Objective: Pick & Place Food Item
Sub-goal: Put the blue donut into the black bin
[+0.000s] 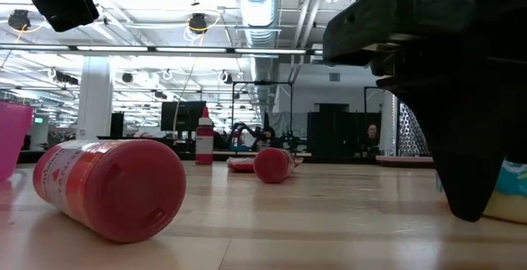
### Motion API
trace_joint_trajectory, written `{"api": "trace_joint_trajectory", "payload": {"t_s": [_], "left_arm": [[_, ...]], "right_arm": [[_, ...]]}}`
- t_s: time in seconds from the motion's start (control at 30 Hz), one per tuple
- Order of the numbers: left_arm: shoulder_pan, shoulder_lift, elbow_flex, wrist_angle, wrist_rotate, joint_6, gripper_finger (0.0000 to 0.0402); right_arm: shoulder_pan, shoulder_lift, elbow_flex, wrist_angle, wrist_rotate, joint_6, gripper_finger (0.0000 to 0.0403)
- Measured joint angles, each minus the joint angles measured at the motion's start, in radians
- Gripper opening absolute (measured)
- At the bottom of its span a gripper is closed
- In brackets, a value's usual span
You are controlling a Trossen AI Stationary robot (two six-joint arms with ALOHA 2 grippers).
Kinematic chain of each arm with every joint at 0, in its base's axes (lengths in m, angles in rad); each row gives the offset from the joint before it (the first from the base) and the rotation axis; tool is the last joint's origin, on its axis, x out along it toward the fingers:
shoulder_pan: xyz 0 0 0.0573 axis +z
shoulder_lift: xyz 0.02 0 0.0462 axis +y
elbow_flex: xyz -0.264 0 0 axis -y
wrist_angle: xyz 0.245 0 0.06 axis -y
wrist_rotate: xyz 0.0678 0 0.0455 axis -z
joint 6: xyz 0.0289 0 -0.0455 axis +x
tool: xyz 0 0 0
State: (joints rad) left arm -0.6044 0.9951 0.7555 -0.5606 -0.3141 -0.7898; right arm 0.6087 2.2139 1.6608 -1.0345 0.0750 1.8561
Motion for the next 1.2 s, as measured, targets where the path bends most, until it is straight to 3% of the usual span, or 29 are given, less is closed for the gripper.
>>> {"api": "trace_joint_trajectory", "payload": {"t_s": [0.37,0.7,0.9,1.2], "left_arm": [[0.000,0.000,0.000,0.000,0.000,0.000,0.0186],[0.000,0.000,0.000,0.000,0.000,0.017,0.0186],[0.000,0.000,0.000,0.021,0.018,0.216,0.0187],[0.003,-0.008,0.006,0.245,0.059,0.528,0.0223]], "right_arm": [[-0.002,-0.001,0.037,0.005,0.002,-0.027,0.0117],[0.036,-0.002,0.232,0.033,0.075,-0.042,0.0109],[0.054,-0.002,0.431,0.136,0.297,-0.154,0.0117],[0.053,-0.003,0.600,0.360,0.319,-0.259,0.0137]]}}
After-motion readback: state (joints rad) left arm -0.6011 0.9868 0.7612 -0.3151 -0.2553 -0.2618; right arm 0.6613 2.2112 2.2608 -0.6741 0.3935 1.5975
